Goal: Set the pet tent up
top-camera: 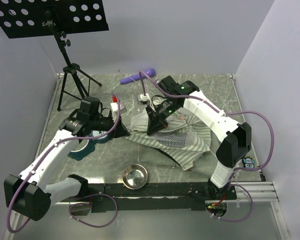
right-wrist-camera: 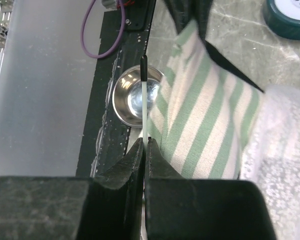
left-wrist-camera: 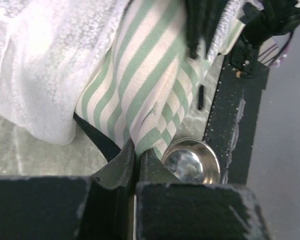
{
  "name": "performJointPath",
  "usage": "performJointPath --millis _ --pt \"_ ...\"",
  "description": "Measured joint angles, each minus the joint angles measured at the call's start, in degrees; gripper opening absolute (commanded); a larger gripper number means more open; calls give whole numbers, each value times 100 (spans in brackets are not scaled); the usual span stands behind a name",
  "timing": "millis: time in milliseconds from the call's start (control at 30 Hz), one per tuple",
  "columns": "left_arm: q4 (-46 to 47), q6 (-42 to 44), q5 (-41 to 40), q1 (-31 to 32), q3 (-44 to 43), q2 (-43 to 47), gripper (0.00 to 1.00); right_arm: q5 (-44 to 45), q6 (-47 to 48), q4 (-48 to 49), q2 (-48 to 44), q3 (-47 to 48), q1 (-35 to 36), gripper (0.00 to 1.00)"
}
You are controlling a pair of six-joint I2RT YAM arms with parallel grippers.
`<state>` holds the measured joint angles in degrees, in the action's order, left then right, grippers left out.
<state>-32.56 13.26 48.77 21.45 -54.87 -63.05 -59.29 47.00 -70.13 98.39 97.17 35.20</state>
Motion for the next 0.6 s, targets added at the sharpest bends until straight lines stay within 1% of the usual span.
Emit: performJointPath --millis 233,600 --pt "15 -2 -85 2 0 11 1 278 -212 72 0 -92 236 0" --pt "9 103 -214 83 0 44 1 468 -706 247 133 -59 262 0"
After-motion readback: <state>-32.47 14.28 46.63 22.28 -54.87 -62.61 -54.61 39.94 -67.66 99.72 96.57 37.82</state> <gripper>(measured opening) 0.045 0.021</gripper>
